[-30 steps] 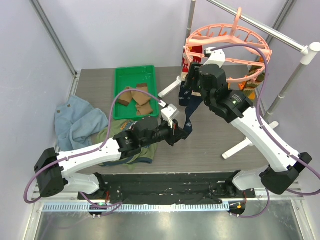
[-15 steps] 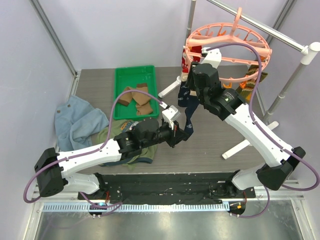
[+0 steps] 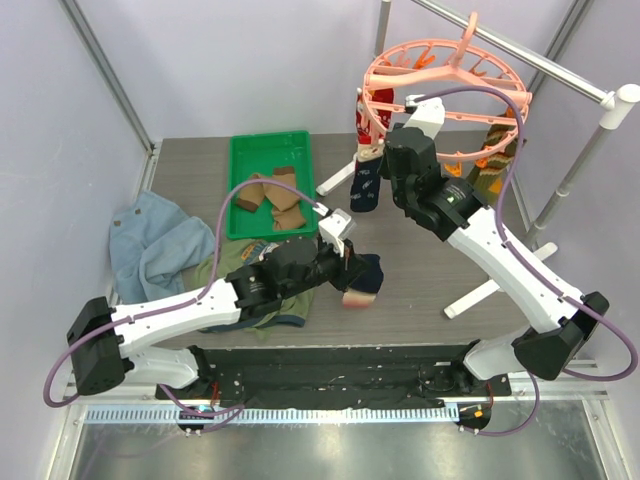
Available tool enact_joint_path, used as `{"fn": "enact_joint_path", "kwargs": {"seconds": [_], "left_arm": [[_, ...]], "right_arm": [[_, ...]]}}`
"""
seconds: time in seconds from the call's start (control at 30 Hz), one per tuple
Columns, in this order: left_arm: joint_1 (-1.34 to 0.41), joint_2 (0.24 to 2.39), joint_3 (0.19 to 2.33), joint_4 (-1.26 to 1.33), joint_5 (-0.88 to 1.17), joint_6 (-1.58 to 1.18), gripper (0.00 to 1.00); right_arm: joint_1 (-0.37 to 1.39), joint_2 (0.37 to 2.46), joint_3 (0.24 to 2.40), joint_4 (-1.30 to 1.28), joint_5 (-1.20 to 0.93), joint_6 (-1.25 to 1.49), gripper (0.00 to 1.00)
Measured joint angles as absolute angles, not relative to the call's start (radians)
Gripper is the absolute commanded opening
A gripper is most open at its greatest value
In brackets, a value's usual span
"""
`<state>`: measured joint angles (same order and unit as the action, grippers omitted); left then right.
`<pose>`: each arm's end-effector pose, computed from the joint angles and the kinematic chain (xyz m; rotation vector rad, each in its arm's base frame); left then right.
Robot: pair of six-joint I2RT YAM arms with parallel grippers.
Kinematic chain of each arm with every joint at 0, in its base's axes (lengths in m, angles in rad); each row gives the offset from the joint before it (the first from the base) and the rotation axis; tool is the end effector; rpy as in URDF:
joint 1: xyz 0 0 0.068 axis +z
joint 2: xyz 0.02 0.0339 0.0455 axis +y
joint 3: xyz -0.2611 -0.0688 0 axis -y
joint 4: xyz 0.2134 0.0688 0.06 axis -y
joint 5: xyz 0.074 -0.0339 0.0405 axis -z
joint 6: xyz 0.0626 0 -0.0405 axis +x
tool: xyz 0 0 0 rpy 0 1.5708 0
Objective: Remove the socks clipped to the hanger
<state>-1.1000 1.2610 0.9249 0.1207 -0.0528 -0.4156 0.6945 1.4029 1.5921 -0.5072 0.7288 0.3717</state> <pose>0.1368 -0.2614 0.3193 0.6023 1.8118 -1.0194 0.2490 0.1531 0.4323 0.1946 1.7962 0.0683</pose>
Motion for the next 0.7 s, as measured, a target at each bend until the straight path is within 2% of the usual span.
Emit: {"fn": "enact_joint_path", "kwargs": {"seconds": [0.07, 0.3, 0.53, 0.7], "left_arm": [[-1.100, 1.250, 0.920, 0.104, -0.090, -0.416, 0.00], [-1.050, 1.214, 0.947, -0.027, -0.283, -0.416, 0.00], [-0.810, 1.218, 1.065, -0.143, -0.350, -0.413, 0.00], [-0.641, 1.309, 1.191, -0.165, -0.359, -0.398, 0.00]], "right_arm": [[0.694, 1.402, 1.583, -0.498, 0.725, 0.370, 0.02], [0.690, 1.365, 1.538, -0.469, 0.695, 0.360, 0.18], [0.656, 1.288, 1.486, -0.448, 0.646, 0.336, 0.22], [0.630, 1.269, 1.472, -0.429, 0.602, 0.315, 0.24]]}}
